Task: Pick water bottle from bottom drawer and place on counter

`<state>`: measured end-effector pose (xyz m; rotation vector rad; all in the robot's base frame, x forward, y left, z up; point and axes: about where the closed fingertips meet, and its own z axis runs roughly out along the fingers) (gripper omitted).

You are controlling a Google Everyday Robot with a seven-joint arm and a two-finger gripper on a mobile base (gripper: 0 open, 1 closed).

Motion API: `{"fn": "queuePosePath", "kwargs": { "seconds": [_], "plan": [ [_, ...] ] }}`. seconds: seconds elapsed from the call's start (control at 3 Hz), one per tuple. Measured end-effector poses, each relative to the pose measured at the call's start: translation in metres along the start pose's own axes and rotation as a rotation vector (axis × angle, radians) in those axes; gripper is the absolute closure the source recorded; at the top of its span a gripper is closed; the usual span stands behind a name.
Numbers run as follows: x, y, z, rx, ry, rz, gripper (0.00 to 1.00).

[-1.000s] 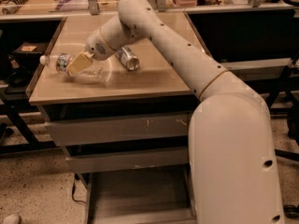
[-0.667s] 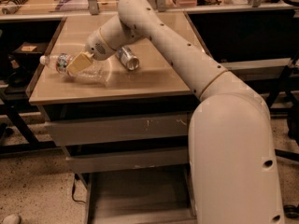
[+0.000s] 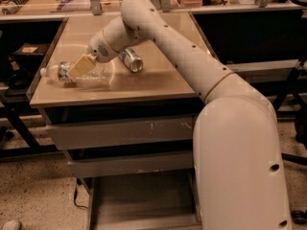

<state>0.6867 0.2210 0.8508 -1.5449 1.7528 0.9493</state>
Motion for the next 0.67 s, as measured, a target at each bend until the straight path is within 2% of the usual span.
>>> {"fn": "queuePosePath", "kwargs": {
  "seconds": [0.33,0.67],
  "plan": [
    [0.0000,0.0000,0.0001,0.000,0.000,0.000,0.00],
    [0.0000,0.0000,0.0001,0.000,0.000,0.000,0.00]
  ]
}}
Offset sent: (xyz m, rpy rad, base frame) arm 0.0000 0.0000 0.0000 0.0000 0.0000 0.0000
